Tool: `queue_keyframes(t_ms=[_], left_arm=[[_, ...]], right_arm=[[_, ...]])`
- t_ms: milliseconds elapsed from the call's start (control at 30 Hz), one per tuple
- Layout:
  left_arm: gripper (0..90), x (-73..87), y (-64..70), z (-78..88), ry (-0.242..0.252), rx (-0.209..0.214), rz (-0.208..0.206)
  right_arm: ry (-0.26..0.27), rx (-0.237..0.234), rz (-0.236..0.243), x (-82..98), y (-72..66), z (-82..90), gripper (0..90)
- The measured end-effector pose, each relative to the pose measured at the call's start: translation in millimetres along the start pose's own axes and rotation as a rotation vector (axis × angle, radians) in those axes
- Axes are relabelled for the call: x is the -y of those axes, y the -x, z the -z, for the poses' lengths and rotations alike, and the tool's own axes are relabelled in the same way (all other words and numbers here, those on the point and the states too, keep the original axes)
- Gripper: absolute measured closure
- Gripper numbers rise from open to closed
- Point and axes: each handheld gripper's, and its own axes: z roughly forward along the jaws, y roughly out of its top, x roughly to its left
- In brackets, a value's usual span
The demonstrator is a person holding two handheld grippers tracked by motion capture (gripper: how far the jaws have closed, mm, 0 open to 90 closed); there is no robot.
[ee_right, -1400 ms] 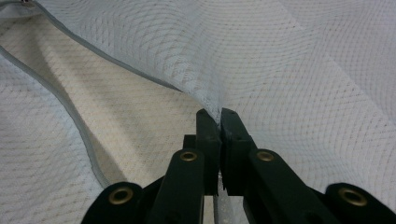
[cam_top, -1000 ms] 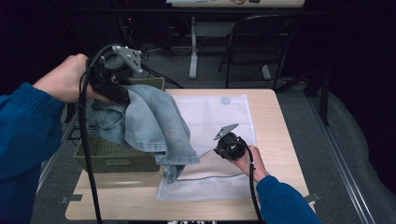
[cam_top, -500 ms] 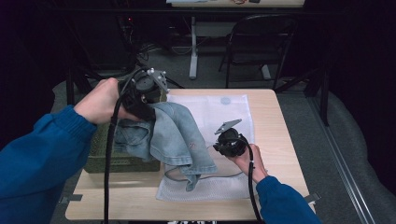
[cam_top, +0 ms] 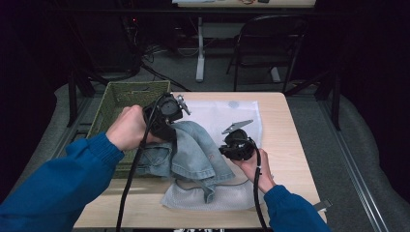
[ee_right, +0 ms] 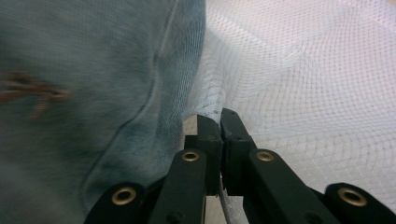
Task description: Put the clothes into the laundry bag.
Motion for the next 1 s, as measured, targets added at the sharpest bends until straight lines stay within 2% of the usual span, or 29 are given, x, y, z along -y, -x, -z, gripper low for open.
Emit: queue_keyframes(t_ms=[33, 67, 133, 233, 300, 333, 400, 433, 467, 500, 600, 633, 733, 900, 1000], left_arm=[[70.9, 0.6, -1.2, -3.7, 0.005, -0.001, 0.021], [70.9, 1.0, -1.5, -8.1, 0.000, -0.013, 0.023], [70.9, 2.1, -0.3, -18.5, -0.014, -0.010, 0.039], [70.7, 2.0, 5.4, -35.7, -0.044, -0.035, 0.024], [70.6, 1.5, 9.7, -47.2, -0.048, -0.033, 0.027], [70.5, 1.1, 12.5, -53.2, -0.048, -0.042, 0.016], [70.3, -1.3, 19.9, -64.8, -0.079, -0.030, -0.011], [70.1, -1.7, 22.5, -68.9, -0.075, -0.022, -0.018], [70.0, -3.0, 27.1, -74.5, -0.092, -0.022, -0.045], [69.7, -2.9, 30.2, -78.7, -0.084, -0.029, -0.057], [69.2, -3.2, 38.7, -95.4, -0.090, 0.011, -0.085], [69.1, -2.6, 42.6, -103.8, -0.095, 0.011, -0.095], [69.0, -0.3, 48.6, -122.3, -0.101, 0.054, -0.105], [69.2, 5.5, 53.2, -149.0, -0.078, 0.109, -0.079], [69.3, 10.6, 52.4, -166.0, -0.076, 0.158, -0.056]], right_arm=[[0.008, 0.002, 0.002, -0.7, 0.6, 0.7, 88.6], [0.014, 0.002, -0.002, -1.2, 1.0, 1.2, 88.6], [0.016, -0.001, -0.009, -1.5, 0.8, 1.0, 88.6], [0.010, 0.001, -0.017, -1.0, 1.1, -0.4, 88.6], [0.007, -0.002, -0.023, -0.6, 1.4, -1.0, 88.5], [0.007, 0.001, -0.023, -0.4, 1.2, -1.3, 88.6], [0.005, 0.006, -0.020, -0.2, 0.7, -2.2, 88.5], [0.006, 0.008, -0.020, 0.0, 0.8, -2.6, 88.5], [0.005, 0.010, -0.019, 0.2, 0.7, -2.9, 88.5], [0.001, 0.009, -0.021, 0.5, 0.5, -3.4, 88.6], [0.002, 0.004, -0.023, 0.9, 0.1, -3.7, 88.5], [0.003, 0.003, -0.024, 1.0, -0.1, -3.7, 88.6], [0.005, 0.001, -0.018, 1.2, -0.4, -3.5, 88.6], [0.017, -0.010, -0.008, 1.5, 0.1, -3.8, 88.7], [0.021, -0.020, -0.003, 1.1, -2.1, -3.3, 88.7]])
